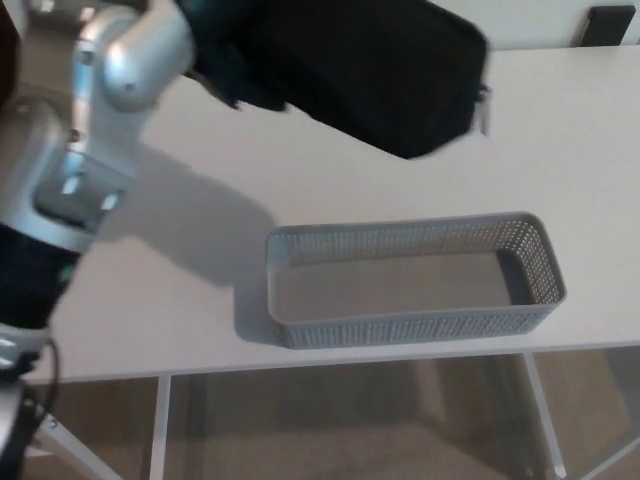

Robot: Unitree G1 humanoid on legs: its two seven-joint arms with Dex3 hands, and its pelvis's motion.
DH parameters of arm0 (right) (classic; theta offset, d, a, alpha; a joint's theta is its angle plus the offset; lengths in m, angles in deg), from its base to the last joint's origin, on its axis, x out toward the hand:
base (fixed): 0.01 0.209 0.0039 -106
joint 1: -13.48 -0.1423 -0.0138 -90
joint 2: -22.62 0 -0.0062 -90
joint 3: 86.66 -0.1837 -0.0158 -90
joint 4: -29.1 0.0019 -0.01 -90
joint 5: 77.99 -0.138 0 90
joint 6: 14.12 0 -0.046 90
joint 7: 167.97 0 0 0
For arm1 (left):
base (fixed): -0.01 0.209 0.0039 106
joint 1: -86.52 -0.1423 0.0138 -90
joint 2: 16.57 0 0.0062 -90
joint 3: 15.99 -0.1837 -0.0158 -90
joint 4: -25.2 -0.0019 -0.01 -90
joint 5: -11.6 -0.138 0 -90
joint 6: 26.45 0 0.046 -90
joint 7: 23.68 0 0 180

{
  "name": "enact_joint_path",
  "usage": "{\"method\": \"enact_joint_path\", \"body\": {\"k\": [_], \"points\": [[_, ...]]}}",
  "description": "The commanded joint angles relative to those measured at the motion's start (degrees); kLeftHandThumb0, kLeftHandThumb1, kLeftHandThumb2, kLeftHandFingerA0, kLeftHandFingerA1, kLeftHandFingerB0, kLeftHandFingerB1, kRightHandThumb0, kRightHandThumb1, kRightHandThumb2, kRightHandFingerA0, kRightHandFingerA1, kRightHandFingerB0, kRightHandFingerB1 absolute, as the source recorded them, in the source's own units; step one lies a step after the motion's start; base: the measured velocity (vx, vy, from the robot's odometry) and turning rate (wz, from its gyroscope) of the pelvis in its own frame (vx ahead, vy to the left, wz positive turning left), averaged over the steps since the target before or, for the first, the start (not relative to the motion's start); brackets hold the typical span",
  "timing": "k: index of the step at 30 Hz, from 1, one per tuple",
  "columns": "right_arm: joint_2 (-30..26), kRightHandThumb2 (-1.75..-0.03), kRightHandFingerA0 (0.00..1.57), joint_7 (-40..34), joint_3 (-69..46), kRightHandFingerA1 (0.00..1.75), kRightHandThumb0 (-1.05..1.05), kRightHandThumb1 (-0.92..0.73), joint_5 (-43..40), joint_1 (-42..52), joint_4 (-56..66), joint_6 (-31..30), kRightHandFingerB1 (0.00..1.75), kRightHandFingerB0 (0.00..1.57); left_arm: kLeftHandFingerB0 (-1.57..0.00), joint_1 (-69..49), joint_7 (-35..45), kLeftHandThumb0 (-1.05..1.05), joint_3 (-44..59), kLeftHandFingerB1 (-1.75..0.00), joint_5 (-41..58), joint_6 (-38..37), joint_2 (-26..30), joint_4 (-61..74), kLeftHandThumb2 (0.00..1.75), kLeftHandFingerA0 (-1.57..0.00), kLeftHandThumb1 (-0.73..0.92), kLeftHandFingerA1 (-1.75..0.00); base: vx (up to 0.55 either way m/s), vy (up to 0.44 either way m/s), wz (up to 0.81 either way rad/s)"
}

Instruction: The robot walk towards a table in front and pick up a black pencil case on the left hand side and put the pencil case into a small container on the right hand side

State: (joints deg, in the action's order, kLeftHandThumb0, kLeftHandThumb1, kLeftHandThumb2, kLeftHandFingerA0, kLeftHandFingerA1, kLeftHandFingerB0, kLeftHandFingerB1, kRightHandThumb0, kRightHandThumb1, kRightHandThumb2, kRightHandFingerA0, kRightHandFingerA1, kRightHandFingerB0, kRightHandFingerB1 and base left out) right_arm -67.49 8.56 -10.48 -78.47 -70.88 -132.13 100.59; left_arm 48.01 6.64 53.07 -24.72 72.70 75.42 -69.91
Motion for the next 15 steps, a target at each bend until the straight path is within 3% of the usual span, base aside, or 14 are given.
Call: {"method": "enact_joint_path", "body": {"k": [1,2,7,8,9,10,11,12,14,15], "points": [[-1.17,-0.73,0.65,0.35,-0.26,0.62,-0.45,-0.45,-0.44,-0.42,0.04,-0.5,0.49,0.38,-0.5,3.45,10.99,-0.15,-1.84,-1.69,4.4,12.86,-5.81,-2.93,0.56,-0.69,0.61,-1.75,0.0,0.0,0.0],[-1.5,-0.74,0.67,-0.07,-0.02,0.62,-0.45,-0.46,-0.12,-0.93,0.18,-1.09,0.48,0.38,-0.73,5.85,15.2,-0.34,-2.79,-1.09,6.08,16.06,-7.85,-6.57,0.6,-0.7,0.62,-1.58,0.0,0.0,0.0],[-1.64,-0.74,0.67,-0.26,0.09,0.62,-0.45,-0.46,0.02,-1.19,0.18,-1.34,0.48,0.38,-0.73,7.32,17.63,-0.34,-3.04,-1.09,6.48,17.95,-9.07,-8.59,0.6,-0.7,0.62,-1.58,0.0,0.0,0.0],[-1.63,-0.74,0.67,-0.08,-0.01,0.65,-0.43,-0.44,-0.14,-1.36,0.5,-1.24,0.49,0.36,-0.8,8.82,19.44,-0.3,-2.57,-1.07,8.11,21.68,-10.96,-10.87,0.83,-1.2,0.39,-1.36,0.0,0.0,0.0],[-1.62,-0.74,0.67,0.17,-0.15,0.65,-0.43,-0.44,-0.38,-1.61,1.0,-1.1,0.49,0.36,-0.8,11.04,22.08,-0.3,-1.87,-1.07,10.59,27.22,-13.76,-14.28,0.83,-1.2,0.39,-1.36,0.0,0.0,0.0],[-1.62,-0.74,0.67,0.17,-0.15,0.65,-0.43,-0.44,-0.37,-1.61,1.0,-1.1,0.49,0.36,-0.8,11.16,22.19,-0.3,-1.84,-1.07,10.56,27.34,-13.83,-14.43,0.83,-1.2,0.39,-1.36,0.0,0.0,0.0],[-1.63,-0.57,0.7,-0.02,-0.03,0.53,-0.37,-0.56,-0.22,-1.57,1.05,-1.24,0.38,0.42,-0.66,11.15,21.58,-0.15,0.34,-0.64,12.37,31.71,-15.43,-14.84,0.55,-0.82,0.56,-1.73,0.0,0.0,0.0],[-1.65,-0.57,0.7,-0.32,0.16,0.53,-0.37,-0.56,0.02,-1.51,1.13,-1.44,0.38,0.42,-0.66,11.19,20.73,-0.15,3.64,-0.64,15.05,38.3,-17.87,-15.54,0.55,-0.82,0.56,-1.73,0.0,0.0,0.0],[-1.65,-0.57,0.7,-0.32,0.16,0.53,-0.37,-0.56,0.03,-1.51,1.13,-1.44,0.38,0.42,-0.66,11.28,20.87,-0.15,3.76,-0.64,14.87,38.48,-17.99,-15.63,0.55,-0.82,0.56,-1.73,0.0,0.0,0.0],[-1.62,-0.75,0.66,-0.24,0.16,0.63,-0.45,-0.45,0.02,-1.43,1.15,-1.02,0.49,0.36,-0.33,10.07,17.5,-0.11,8.65,-0.47,17.16,46.7,-21.77,-15.42,0.57,-0.81,0.59,-1.75,0.0,0.0,0.0]]}}
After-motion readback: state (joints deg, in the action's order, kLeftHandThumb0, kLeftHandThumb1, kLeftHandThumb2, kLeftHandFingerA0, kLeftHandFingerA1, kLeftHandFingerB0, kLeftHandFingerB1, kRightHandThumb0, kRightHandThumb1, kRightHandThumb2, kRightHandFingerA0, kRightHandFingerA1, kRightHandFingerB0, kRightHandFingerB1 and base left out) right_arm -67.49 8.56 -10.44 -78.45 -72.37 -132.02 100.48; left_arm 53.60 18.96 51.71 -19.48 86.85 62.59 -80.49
